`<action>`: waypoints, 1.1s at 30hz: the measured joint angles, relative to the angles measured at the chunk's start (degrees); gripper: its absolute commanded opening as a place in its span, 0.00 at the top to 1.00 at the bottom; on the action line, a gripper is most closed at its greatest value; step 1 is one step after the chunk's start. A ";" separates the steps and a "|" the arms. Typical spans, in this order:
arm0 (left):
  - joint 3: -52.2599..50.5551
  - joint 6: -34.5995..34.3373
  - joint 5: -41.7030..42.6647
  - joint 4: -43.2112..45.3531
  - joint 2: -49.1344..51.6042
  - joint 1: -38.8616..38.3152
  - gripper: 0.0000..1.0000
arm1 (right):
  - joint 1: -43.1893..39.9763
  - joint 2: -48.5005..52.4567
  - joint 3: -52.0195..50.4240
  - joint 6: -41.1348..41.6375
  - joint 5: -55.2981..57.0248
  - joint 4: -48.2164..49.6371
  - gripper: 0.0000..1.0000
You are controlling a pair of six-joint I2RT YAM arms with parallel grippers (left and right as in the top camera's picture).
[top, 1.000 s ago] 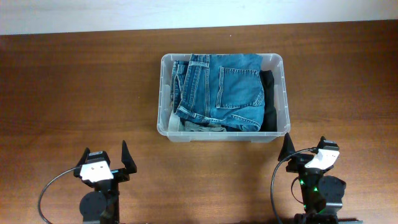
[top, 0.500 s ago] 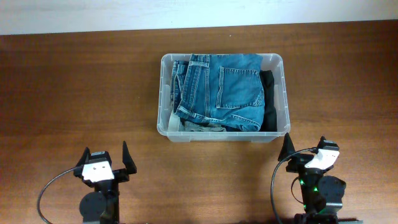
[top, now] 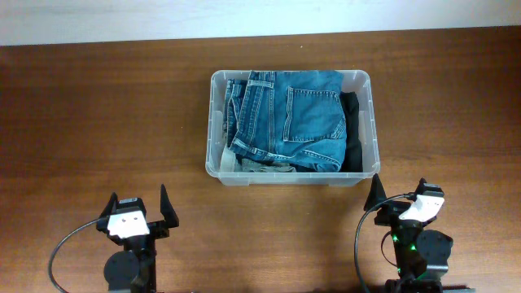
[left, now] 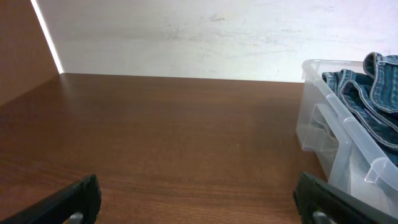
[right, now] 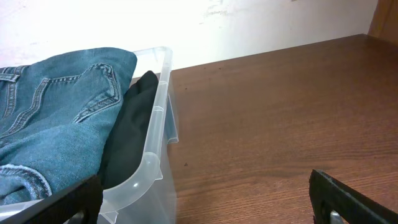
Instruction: Pack container
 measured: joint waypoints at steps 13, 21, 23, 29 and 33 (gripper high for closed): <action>0.00 0.00 0.00 -0.09 0.00 0.00 0.01 | 0.00 0.00 0.00 0.00 0.00 0.00 0.01; 0.00 -0.02 0.00 -0.11 0.00 0.00 0.01 | 0.00 0.00 0.00 0.04 0.00 0.00 0.02; 0.00 0.00 0.00 -0.09 0.00 0.00 0.01 | 0.00 0.00 0.00 0.02 0.00 0.02 0.01; 0.00 0.00 0.00 -0.09 0.00 0.00 0.01 | 0.00 0.00 0.00 0.02 0.00 0.02 0.01; 0.00 0.00 0.00 -0.11 0.00 0.00 0.01 | 0.00 0.00 0.00 0.04 0.00 0.02 0.01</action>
